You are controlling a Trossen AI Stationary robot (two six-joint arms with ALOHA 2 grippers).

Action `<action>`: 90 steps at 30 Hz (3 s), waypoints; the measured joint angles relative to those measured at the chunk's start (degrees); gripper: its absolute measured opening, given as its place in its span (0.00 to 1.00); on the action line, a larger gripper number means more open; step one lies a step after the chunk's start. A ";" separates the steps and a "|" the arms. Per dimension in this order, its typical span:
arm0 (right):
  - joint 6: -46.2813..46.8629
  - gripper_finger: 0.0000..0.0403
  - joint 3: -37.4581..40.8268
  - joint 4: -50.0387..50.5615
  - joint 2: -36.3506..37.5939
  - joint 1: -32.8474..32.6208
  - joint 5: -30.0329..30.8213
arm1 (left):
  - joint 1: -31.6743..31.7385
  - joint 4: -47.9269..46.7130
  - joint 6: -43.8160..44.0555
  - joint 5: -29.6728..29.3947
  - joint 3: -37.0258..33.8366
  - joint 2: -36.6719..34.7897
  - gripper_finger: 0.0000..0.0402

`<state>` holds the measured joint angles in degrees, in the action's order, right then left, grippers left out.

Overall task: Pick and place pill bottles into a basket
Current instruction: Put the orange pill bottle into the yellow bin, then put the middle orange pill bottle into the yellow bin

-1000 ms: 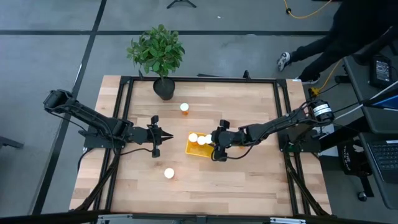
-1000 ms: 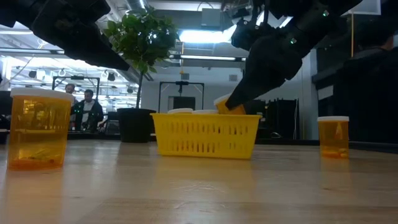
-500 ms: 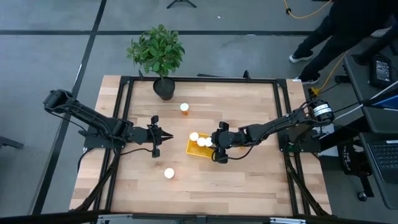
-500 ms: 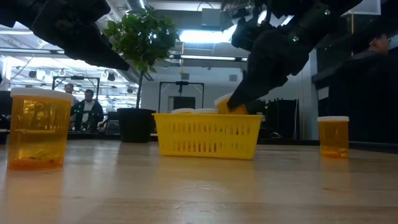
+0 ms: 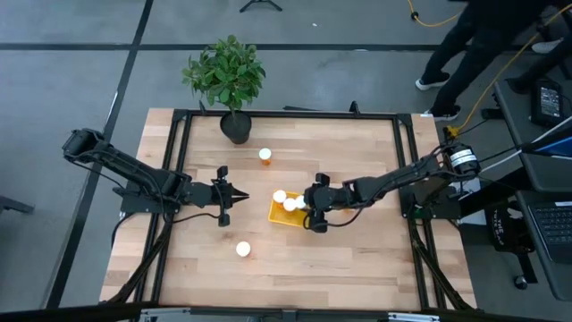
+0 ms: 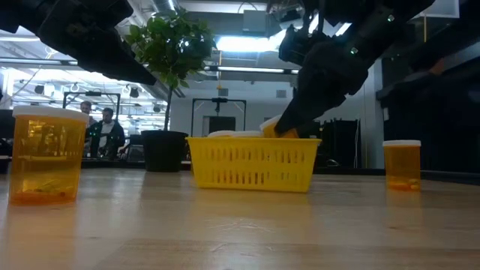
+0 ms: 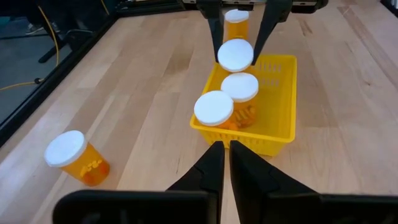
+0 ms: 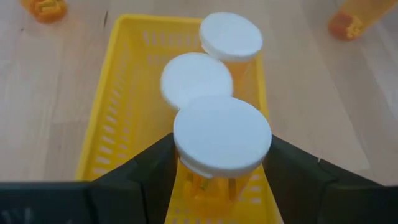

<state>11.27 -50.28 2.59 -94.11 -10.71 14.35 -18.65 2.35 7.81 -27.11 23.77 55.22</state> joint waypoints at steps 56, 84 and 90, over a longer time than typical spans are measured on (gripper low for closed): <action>3.38 0.03 -3.13 29.57 19.92 0.16 1.16 | 0.00 -1.23 0.00 0.00 0.00 0.00 0.07; 33.00 0.02 -2.25 49.25 28.28 -17.33 4.04 | 0.00 -1.29 -1.56 -0.22 0.00 0.00 0.06; 35.28 0.08 -0.85 49.27 28.26 -17.35 4.07 | 0.02 -1.25 -1.55 -0.21 0.00 0.00 0.07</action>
<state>46.55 -51.13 51.86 -65.84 -28.05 18.42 -18.63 1.10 6.26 -27.32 23.77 55.22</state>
